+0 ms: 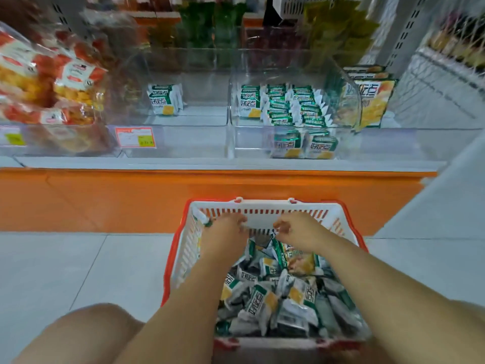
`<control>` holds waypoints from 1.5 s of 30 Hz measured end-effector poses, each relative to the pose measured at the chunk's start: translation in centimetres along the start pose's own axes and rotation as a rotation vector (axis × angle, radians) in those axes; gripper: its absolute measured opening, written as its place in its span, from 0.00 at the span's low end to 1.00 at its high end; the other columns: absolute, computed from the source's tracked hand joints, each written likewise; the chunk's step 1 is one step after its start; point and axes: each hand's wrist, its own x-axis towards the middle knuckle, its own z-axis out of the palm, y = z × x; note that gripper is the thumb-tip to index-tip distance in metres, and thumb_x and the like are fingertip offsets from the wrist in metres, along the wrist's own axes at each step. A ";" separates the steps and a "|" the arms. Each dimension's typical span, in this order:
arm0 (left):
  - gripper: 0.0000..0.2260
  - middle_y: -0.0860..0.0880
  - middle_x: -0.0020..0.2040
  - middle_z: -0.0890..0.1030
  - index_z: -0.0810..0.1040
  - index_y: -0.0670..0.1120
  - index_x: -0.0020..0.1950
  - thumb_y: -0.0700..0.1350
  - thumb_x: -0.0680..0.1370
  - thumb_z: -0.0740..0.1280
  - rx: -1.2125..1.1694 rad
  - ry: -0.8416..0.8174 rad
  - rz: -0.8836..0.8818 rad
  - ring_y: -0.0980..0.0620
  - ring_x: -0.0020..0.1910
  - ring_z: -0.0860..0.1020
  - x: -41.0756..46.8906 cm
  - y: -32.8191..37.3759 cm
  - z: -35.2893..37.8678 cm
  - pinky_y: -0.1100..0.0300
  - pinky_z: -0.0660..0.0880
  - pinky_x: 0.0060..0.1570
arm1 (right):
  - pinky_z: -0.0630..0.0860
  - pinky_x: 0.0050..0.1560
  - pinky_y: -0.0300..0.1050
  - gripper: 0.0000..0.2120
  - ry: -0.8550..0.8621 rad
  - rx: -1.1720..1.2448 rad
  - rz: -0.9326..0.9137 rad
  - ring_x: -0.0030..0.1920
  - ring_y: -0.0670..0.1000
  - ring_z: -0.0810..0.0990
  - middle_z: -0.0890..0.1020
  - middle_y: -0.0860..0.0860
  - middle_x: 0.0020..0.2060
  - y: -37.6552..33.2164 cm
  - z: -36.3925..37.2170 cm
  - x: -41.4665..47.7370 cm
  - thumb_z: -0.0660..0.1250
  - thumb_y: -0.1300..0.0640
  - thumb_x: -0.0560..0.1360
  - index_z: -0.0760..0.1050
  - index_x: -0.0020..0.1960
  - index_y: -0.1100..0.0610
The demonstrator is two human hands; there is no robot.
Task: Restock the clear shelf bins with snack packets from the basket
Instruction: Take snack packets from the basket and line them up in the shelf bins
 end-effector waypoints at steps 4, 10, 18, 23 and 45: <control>0.16 0.49 0.68 0.71 0.72 0.51 0.68 0.43 0.80 0.59 -0.035 -0.151 -0.166 0.48 0.58 0.76 -2.2 -3.2 5.2 0.53 0.75 0.56 | 0.73 0.52 0.47 0.12 -0.411 -0.137 0.207 0.51 0.56 0.77 0.77 0.58 0.51 3.7 5.3 -0.5 0.68 0.55 0.74 0.76 0.54 0.61; 0.20 0.51 0.77 0.57 0.65 0.52 0.73 0.47 0.80 0.56 0.149 -0.377 -0.173 0.46 0.75 0.54 -3.2 -3.7 8.7 0.44 0.60 0.70 | 0.67 0.68 0.55 0.45 -0.485 -0.034 0.464 0.70 0.60 0.66 0.61 0.56 0.74 5.4 7.9 0.4 0.73 0.43 0.69 0.55 0.76 0.57; 0.18 0.45 0.71 0.68 0.70 0.49 0.69 0.49 0.79 0.59 0.191 -0.527 -0.148 0.44 0.68 0.68 -2.3 -2.5 7.2 0.43 0.66 0.67 | 0.70 0.66 0.57 0.45 -0.395 0.105 0.448 0.68 0.60 0.69 0.67 0.58 0.71 4.7 6.8 -0.1 0.78 0.57 0.66 0.57 0.75 0.60; 0.19 0.46 0.69 0.72 0.69 0.46 0.70 0.49 0.80 0.61 0.123 -0.459 0.077 0.47 0.64 0.72 -0.6 2.0 -0.2 0.51 0.69 0.65 | 0.71 0.64 0.49 0.36 -0.391 -0.064 0.361 0.65 0.57 0.72 0.70 0.57 0.68 2.4 4.5 -0.9 0.75 0.53 0.69 0.63 0.71 0.62; 0.19 0.50 0.69 0.71 0.69 0.53 0.70 0.47 0.79 0.63 -0.348 0.304 0.186 0.48 0.70 0.66 8.1 4.0 -12.5 0.45 0.64 0.69 | 0.66 0.44 0.31 0.18 0.713 0.297 -0.223 0.48 0.45 0.73 0.75 0.47 0.48 -8.4 -20.0 10.1 0.73 0.64 0.70 0.72 0.56 0.54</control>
